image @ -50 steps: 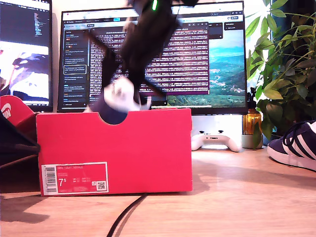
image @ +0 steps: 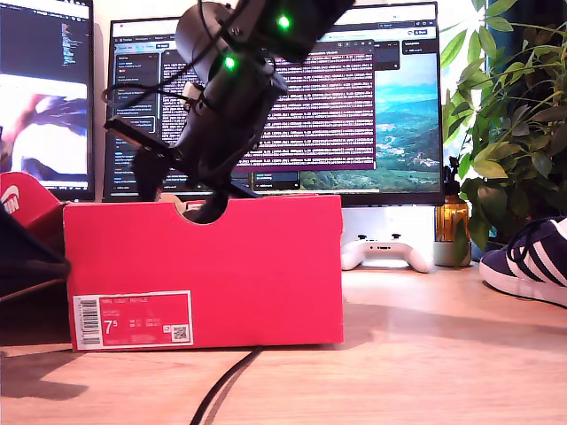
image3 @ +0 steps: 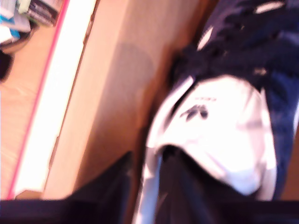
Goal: Pack the blue shoes by picking the first shoe and placing it inside the red shoebox, left side, then picking and rotating the second shoe and placing it in the shoebox
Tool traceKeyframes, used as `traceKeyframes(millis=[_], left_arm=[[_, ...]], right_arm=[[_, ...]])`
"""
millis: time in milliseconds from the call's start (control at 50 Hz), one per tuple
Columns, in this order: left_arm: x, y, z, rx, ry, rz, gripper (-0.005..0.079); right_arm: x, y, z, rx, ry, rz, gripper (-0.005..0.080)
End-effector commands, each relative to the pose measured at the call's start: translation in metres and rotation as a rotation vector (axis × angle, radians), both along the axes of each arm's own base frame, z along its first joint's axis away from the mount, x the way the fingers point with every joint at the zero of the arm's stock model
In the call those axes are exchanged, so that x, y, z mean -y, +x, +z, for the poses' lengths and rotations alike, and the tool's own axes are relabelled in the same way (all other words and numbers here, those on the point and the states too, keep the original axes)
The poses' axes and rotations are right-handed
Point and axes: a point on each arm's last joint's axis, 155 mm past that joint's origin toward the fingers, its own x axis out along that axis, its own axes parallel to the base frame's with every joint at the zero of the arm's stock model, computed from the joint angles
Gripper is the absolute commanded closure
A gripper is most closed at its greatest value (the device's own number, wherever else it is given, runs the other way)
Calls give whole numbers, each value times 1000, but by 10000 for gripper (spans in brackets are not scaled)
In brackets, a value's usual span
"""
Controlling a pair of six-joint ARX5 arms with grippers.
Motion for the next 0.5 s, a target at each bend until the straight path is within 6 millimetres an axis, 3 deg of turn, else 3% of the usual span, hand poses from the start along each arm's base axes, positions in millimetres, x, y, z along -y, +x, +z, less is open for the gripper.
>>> traceKeyframes(millis=[0, 300, 480], left_arm=[[-1, -5, -8, -17, 13, -4, 764], [-3, -9, -19, -63, 29, -4, 764], [-3, -10, -21, -69, 32, -4, 764]], right_arm=[[-4, 3, 13, 12, -5, 11, 319], [21, 0, 55, -18, -119, 60, 319], [58, -5, 62, -83, -215, 100, 324]])
